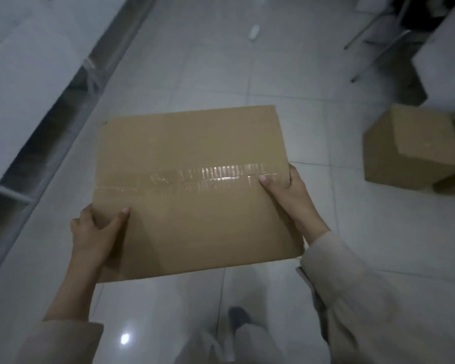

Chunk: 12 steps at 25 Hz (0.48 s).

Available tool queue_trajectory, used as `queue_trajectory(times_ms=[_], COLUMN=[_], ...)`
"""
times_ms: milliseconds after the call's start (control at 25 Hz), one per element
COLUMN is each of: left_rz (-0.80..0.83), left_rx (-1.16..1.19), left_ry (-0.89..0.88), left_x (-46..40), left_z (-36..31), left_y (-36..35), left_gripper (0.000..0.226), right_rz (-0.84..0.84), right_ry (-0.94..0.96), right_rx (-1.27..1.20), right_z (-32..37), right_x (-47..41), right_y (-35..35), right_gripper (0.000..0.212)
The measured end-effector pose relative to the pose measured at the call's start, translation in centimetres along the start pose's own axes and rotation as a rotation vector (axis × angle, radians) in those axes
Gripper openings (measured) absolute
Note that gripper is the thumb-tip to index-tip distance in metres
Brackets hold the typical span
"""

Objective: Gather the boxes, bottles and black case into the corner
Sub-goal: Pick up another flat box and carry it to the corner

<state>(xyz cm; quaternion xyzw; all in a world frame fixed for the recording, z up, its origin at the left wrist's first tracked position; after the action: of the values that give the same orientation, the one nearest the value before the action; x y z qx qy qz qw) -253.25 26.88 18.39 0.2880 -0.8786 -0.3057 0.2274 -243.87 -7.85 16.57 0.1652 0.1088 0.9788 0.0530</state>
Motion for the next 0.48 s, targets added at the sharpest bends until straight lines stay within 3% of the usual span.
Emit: queue_trajectory(times_ms=[480], left_rz=[0.326], left_rx=[-0.056], left_ry=[-0.442], left_x=[-2.6], left_z=[-22.1], left_y=[-13.7], left_gripper=[0.069], right_rz=[-0.425], right_ry=[-0.076], right_rx=[-0.057], right_z=[2.7], right_x=[-4.8], right_y=[18.1], right_gripper=[0.060])
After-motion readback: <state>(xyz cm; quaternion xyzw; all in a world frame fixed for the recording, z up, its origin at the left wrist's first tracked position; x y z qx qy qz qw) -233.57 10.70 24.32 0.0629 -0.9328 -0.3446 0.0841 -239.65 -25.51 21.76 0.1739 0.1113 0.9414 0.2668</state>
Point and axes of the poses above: each hand's wrist, its own x-axis away from the middle knuckle, its own y-axis out of the back of the hand, z = x × y, the point moved 3 cm from there along -x, towards the middle knuckle, and after that the axes turned 2 degrees about -z, right-handed, at the moved point
